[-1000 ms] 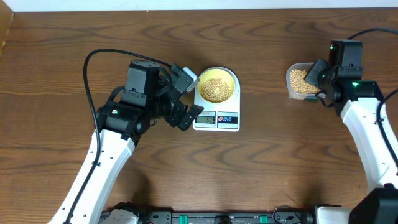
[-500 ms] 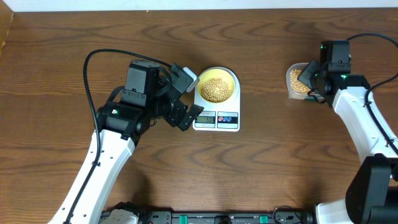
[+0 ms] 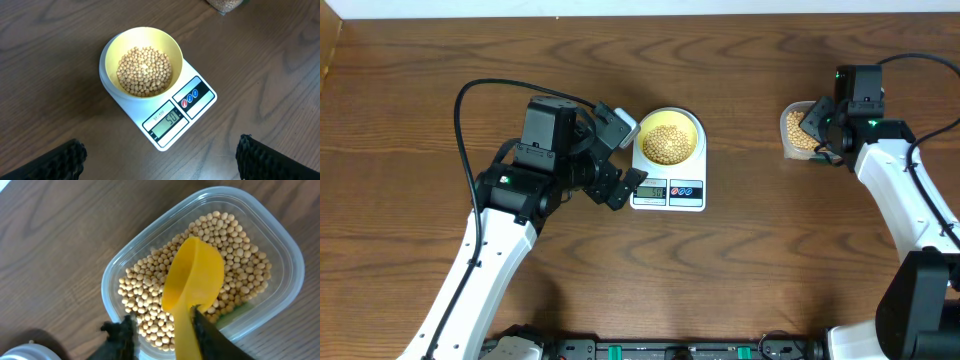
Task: Scoop item into bowl and weigh 50g on scale
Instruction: 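Lower the scoop into the soybean tub with the right gripper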
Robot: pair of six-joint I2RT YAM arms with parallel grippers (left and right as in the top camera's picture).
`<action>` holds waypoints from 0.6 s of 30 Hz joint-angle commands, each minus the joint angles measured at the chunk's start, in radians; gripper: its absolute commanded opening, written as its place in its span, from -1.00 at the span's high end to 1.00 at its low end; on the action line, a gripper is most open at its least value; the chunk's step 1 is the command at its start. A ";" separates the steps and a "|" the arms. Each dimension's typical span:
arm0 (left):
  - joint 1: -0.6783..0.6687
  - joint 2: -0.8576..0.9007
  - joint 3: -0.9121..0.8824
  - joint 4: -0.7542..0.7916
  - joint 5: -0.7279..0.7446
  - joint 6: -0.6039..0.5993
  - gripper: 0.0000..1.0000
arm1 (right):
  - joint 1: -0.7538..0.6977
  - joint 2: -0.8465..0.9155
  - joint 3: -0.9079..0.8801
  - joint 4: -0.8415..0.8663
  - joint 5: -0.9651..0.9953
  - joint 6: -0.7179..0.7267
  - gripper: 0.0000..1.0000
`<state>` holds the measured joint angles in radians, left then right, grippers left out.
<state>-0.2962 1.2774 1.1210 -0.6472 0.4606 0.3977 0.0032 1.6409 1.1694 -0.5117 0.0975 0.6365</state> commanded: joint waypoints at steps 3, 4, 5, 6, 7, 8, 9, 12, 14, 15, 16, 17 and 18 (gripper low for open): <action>0.003 -0.004 -0.005 0.000 -0.009 0.012 -0.95 | 0.004 0.001 0.000 -0.002 0.001 -0.072 -0.37; 0.003 -0.004 -0.005 0.000 -0.009 0.012 -0.95 | 0.004 0.001 0.000 -0.002 0.001 -0.078 -0.50; 0.003 -0.004 -0.005 0.000 -0.009 0.012 -0.95 | 0.004 0.001 0.000 -0.002 0.001 -0.086 -0.63; 0.003 -0.004 -0.005 0.000 -0.009 0.012 -0.95 | 0.004 0.001 0.000 -0.002 0.001 -0.097 -0.74; 0.003 -0.004 -0.005 0.000 -0.009 0.012 -0.95 | 0.004 0.001 0.000 -0.002 0.001 -0.114 -0.85; 0.003 -0.004 -0.005 0.000 -0.009 0.012 -0.95 | 0.004 0.001 0.000 -0.002 0.001 -0.130 -0.95; 0.003 -0.004 -0.005 0.000 -0.009 0.012 -0.96 | 0.004 0.001 0.000 -0.003 0.001 -0.146 -0.99; 0.003 -0.004 -0.005 0.000 -0.009 0.012 -0.96 | 0.004 0.001 0.000 -0.005 0.001 -0.191 -0.99; 0.003 -0.004 -0.005 0.000 -0.009 0.012 -0.95 | 0.004 0.001 0.000 -0.005 0.001 -0.209 -0.99; 0.003 -0.004 -0.005 0.000 -0.009 0.012 -0.95 | 0.004 0.001 0.000 -0.005 0.001 -0.216 -0.99; 0.003 -0.004 -0.005 0.000 -0.009 0.012 -0.96 | 0.004 -0.001 0.000 -0.005 0.001 -0.234 -0.99; 0.003 -0.004 -0.005 0.000 -0.009 0.012 -0.96 | 0.004 -0.003 0.000 -0.006 0.001 -0.248 -0.98; 0.003 -0.004 -0.005 0.000 -0.009 0.012 -0.95 | 0.004 -0.008 0.000 -0.007 0.001 -0.268 -0.98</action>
<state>-0.2962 1.2774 1.1210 -0.6472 0.4606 0.3977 0.0032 1.6409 1.1694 -0.5137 0.0933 0.4454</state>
